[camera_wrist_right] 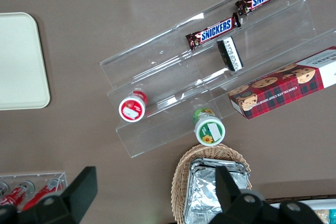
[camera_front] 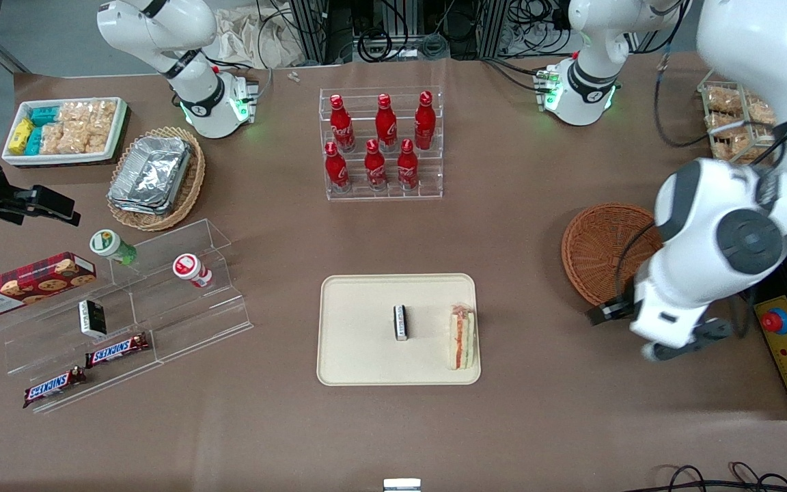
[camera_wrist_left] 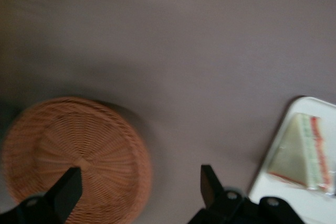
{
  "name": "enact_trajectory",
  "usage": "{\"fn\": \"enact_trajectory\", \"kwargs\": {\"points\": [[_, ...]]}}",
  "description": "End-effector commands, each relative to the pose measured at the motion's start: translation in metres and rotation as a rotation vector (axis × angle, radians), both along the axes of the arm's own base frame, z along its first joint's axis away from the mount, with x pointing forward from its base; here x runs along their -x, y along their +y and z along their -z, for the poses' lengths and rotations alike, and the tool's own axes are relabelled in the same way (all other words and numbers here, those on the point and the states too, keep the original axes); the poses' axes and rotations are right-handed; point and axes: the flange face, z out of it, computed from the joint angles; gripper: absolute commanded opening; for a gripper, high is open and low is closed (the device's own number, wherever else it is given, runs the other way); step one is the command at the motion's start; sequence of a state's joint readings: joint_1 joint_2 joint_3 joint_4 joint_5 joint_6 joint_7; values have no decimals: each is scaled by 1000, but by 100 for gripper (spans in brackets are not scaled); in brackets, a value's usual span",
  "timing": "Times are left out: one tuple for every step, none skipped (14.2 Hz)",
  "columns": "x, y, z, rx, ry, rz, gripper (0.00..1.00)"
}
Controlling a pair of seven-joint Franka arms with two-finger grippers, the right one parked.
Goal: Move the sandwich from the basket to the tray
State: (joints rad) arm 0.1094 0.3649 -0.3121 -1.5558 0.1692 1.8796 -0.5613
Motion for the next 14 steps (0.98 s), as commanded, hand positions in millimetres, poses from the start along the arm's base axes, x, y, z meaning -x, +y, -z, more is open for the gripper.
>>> {"fn": "enact_trajectory", "kwargs": {"points": [[45,74,-21,-39,16,84,100],[52,97,-25,-42,16,83,100],[57,105,-31,-49,14,79,100],[68,104,-33,-60,16,80,100],[84,98,-31,-55,4,74,100],[102,90,-29,-19,-37,58,100],[118,85,-27,-2,-62,38,100],[128,75,-29,-8,-62,40,100],[128,63,-36,-9,-56,49,100],[116,60,-58,2,-67,59,100],[95,64,-73,27,-51,57,100],[69,69,-89,54,-40,53,100],[46,77,-100,84,-8,42,100],[36,82,-108,102,34,38,100]]}}
